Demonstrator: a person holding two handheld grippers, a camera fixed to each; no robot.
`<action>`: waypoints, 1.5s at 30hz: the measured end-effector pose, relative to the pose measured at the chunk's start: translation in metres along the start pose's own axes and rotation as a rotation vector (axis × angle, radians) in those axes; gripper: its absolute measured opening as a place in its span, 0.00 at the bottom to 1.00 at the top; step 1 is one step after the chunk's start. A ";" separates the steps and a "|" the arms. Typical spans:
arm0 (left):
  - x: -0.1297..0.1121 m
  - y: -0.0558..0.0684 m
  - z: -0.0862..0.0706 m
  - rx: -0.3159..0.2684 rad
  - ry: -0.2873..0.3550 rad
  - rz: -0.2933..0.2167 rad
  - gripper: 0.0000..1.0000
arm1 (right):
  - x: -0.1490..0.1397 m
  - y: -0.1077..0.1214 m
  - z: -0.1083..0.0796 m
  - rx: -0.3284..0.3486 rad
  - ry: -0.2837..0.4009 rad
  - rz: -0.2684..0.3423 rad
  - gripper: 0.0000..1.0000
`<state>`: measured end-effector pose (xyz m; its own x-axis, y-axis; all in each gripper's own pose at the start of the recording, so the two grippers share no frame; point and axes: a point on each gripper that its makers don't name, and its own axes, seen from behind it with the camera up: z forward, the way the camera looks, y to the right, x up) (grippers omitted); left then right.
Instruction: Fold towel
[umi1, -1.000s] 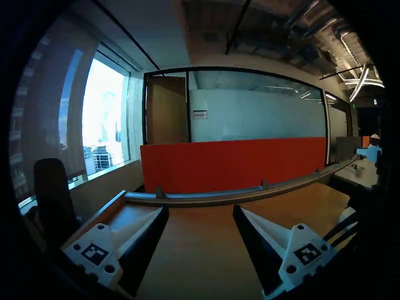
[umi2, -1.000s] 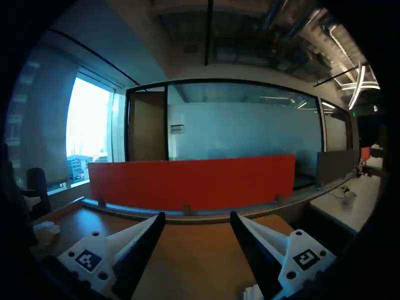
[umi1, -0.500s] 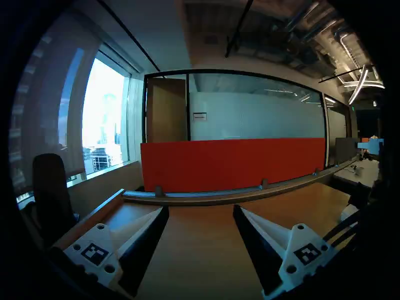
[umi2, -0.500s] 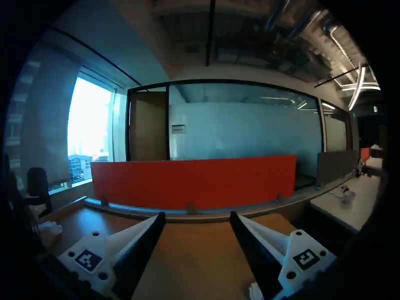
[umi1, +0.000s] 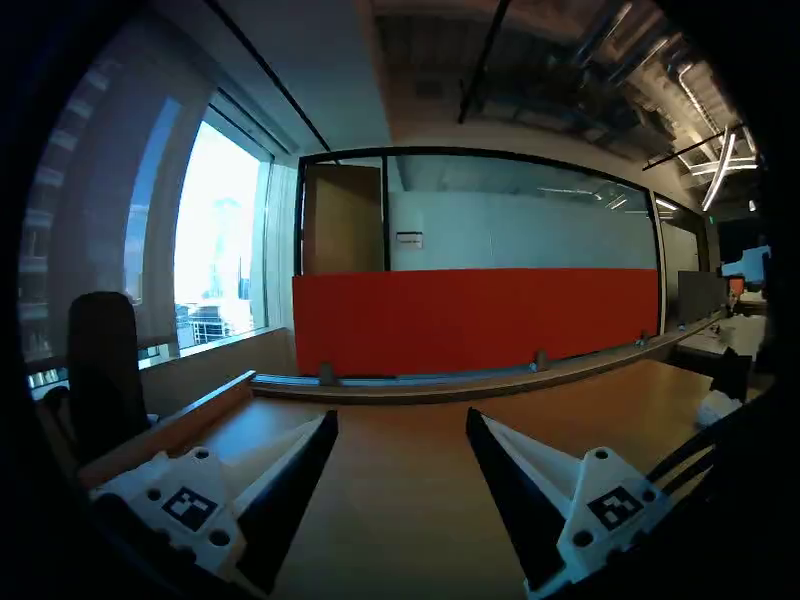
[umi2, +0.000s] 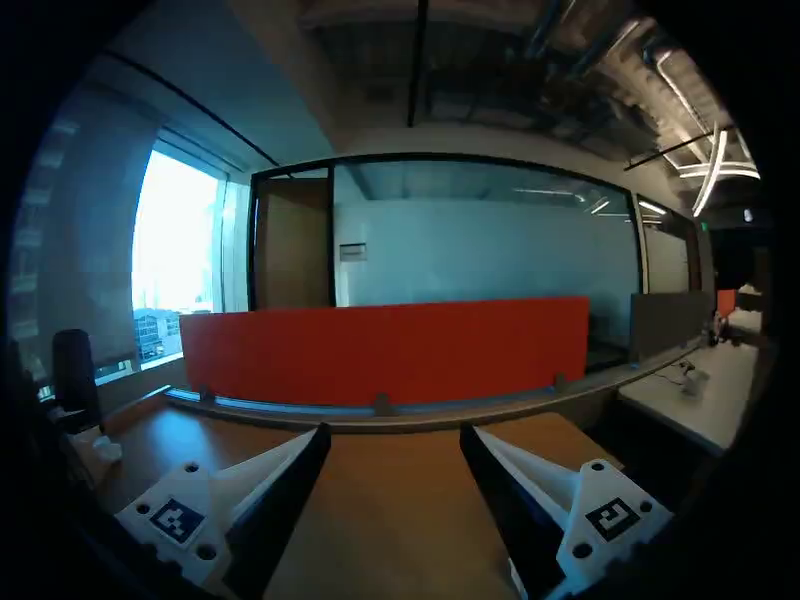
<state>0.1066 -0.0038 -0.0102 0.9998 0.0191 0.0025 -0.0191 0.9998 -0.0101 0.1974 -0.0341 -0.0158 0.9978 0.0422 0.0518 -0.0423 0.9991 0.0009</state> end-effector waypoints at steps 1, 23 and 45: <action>-0.005 -0.001 -0.001 0.003 0.002 -0.004 0.95 | -0.003 -0.001 0.000 0.001 0.001 0.001 1.00; -0.082 -0.002 0.001 0.020 0.045 -0.036 0.95 | -0.060 -0.022 0.012 0.056 0.002 -0.001 1.00; -0.105 0.006 0.009 0.006 0.005 -0.024 0.95 | -0.065 -0.021 0.004 0.051 -0.002 -0.027 1.00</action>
<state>0.0012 0.0002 -0.0020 1.0000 -0.0047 -0.0024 0.0047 1.0000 -0.0040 0.1328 -0.0579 -0.0151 0.9985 0.0148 0.0530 -0.0177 0.9984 0.0536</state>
